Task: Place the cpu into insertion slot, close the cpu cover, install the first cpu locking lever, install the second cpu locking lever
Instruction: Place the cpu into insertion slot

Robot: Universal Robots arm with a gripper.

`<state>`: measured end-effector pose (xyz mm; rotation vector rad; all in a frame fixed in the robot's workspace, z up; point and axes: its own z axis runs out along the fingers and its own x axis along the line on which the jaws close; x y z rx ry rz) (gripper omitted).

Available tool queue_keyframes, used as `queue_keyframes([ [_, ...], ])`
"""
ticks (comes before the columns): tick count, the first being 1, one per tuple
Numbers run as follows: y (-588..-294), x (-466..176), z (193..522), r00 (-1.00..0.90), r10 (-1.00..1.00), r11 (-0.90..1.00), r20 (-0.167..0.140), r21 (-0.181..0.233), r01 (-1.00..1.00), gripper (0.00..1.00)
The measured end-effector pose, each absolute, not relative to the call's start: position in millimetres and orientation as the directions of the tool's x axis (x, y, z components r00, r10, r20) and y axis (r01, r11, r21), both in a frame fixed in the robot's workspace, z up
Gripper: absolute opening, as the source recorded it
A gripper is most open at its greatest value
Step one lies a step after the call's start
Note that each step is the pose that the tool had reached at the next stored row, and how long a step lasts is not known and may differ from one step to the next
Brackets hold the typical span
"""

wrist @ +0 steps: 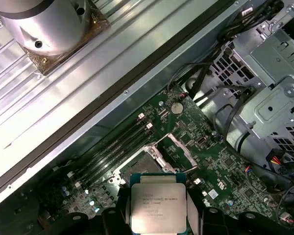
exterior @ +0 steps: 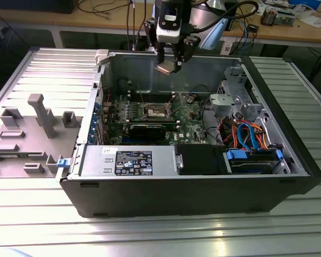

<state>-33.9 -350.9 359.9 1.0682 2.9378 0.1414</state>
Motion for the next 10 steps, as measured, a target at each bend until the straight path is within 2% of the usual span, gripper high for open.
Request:
queue_keyframes([
  [10,-350.8,-33.9,359.8,-0.754,0.657,0.75,0.019,0.089,0.655,0.54],
])
